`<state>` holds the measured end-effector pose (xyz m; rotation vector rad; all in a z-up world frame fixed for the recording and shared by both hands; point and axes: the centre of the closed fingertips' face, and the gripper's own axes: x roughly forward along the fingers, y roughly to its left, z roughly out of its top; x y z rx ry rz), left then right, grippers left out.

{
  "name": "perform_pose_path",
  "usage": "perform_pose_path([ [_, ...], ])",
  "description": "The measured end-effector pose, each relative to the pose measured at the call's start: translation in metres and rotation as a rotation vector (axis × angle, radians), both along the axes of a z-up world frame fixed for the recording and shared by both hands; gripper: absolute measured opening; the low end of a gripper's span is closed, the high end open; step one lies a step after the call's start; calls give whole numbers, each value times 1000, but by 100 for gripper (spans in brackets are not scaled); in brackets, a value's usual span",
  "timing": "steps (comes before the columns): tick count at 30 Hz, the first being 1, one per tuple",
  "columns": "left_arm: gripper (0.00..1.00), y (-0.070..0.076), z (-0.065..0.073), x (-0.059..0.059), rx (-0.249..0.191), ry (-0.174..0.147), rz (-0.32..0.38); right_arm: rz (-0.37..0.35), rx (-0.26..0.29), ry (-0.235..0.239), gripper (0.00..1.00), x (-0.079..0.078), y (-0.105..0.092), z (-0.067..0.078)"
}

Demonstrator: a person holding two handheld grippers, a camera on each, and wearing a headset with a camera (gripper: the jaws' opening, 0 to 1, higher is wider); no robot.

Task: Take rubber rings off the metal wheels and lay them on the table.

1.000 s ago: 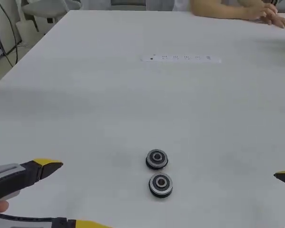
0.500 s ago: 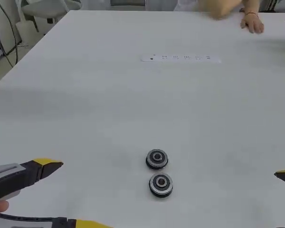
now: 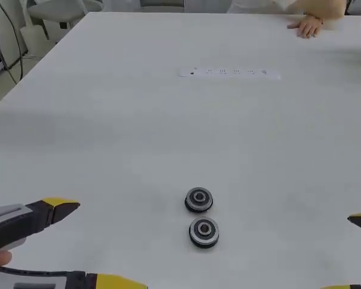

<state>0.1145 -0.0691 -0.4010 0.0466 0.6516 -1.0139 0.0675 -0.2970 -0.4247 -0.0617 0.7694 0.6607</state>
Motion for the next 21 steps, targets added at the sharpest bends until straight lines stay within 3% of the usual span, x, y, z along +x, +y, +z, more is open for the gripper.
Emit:
perform_pose_path([
  [10,99,-1,1,-1,4,-4,-13,1,11,-6,97,1,1,2],
  [21,99,-1,12,1,7,-62,-43,-26,57,-58,96,8,-1,15],
])
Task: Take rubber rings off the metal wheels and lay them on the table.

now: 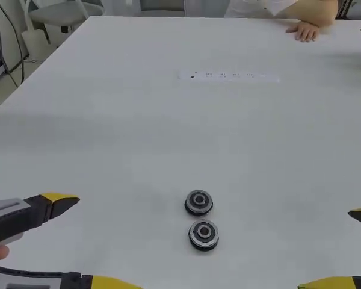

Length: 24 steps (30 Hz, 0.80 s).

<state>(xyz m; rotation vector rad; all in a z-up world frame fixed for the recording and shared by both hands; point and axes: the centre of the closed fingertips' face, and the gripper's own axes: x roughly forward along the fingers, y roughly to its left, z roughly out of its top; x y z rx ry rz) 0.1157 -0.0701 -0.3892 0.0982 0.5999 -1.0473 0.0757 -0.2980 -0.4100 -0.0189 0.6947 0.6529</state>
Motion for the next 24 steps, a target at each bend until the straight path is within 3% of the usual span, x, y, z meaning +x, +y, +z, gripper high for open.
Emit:
perform_pose_path([
  [3,99,-3,8,1,-16,-36,-22,-4,-1,-16,96,3,-1,3],
  [8,99,-4,17,4,-31,-50,-31,-5,19,-58,94,10,-2,14],
  [12,98,-9,27,8,-51,-74,-47,20,36,-94,91,16,3,25],
  [18,98,-15,38,14,-41,-115,-83,60,71,-144,85,27,12,42],
  [24,97,-23,53,20,-55,-163,-125,107,67,-191,82,39,20,57],
])
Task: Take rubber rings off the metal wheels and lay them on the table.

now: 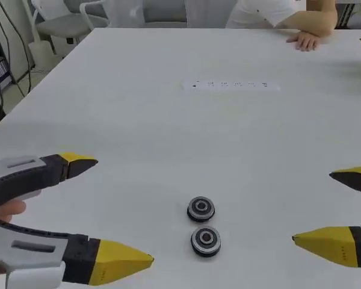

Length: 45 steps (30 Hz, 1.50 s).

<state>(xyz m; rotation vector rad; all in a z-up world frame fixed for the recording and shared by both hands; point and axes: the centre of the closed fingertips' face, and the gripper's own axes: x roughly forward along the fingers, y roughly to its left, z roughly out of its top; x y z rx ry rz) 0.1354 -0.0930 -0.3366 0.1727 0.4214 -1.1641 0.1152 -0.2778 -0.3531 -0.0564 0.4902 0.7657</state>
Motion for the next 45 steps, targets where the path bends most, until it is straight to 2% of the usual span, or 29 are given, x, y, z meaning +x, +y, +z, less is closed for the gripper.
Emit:
perform_pose_path([
  [4,96,-6,8,5,7,-38,-39,35,0,-50,79,11,7,15],
  [9,95,-14,20,12,-25,-68,-71,83,1,-108,75,23,17,30],
  [16,91,-29,29,18,-47,-101,-122,158,-6,-136,66,34,33,35],
  [21,86,-44,37,23,-83,-130,-161,247,-18,-175,58,47,52,43],
  [24,80,-51,37,27,-94,-138,-177,287,-13,-175,53,48,64,44],
  [29,74,-62,33,34,-101,-157,-188,331,-23,-168,49,52,74,34],
  [31,70,-68,28,36,-105,-166,-195,346,-15,-162,45,53,77,25],
  [37,63,-76,2,34,-62,-166,-228,380,-4,-127,38,46,82,-5],
  [39,57,-78,-7,32,-54,-176,-240,393,-2,-96,34,43,82,-17],
  [40,55,-79,-11,32,-59,-175,-241,404,-12,-59,34,39,80,-27],
  [43,50,-82,-21,27,-71,-154,-247,414,-41,-7,33,34,76,-46],
  [45,48,-83,-30,20,-53,-142,-272,412,-54,16,33,32,75,-56],
])
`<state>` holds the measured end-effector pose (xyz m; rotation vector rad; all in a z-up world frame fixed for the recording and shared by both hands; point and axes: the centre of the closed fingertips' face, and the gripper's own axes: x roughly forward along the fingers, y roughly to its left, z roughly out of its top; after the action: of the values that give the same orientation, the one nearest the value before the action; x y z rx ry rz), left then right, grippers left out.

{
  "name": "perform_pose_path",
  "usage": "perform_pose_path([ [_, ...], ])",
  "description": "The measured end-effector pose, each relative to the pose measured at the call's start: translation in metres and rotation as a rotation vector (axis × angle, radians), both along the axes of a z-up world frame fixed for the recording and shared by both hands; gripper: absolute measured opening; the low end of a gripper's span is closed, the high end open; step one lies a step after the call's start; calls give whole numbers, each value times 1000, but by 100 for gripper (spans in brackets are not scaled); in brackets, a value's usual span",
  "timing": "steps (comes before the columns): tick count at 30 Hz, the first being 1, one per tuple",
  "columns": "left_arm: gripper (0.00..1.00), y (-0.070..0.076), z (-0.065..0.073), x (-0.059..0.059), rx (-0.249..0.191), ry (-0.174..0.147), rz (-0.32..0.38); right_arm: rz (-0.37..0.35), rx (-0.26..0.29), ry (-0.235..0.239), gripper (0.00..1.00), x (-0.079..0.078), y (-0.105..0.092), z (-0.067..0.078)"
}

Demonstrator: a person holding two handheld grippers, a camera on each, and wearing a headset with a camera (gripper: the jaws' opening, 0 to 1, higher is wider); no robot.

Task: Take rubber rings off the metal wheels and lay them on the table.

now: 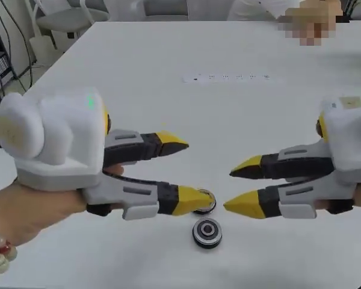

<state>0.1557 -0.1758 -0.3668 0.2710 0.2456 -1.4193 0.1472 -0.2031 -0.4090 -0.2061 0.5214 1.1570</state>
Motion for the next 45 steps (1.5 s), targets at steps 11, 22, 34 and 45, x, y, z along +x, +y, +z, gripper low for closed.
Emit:
perform_pose_path([
  [11,40,-9,-38,-15,99,44,-77,43,-68,55,28,-13,2,-34],
  [22,32,-15,-63,-16,169,21,-117,69,-121,82,25,-20,3,-56],
  [34,20,-15,-90,-23,227,27,-133,68,-141,62,24,-18,11,-64],
  [45,12,-14,-95,-17,228,47,-90,73,-157,68,22,-20,12,-70],
])
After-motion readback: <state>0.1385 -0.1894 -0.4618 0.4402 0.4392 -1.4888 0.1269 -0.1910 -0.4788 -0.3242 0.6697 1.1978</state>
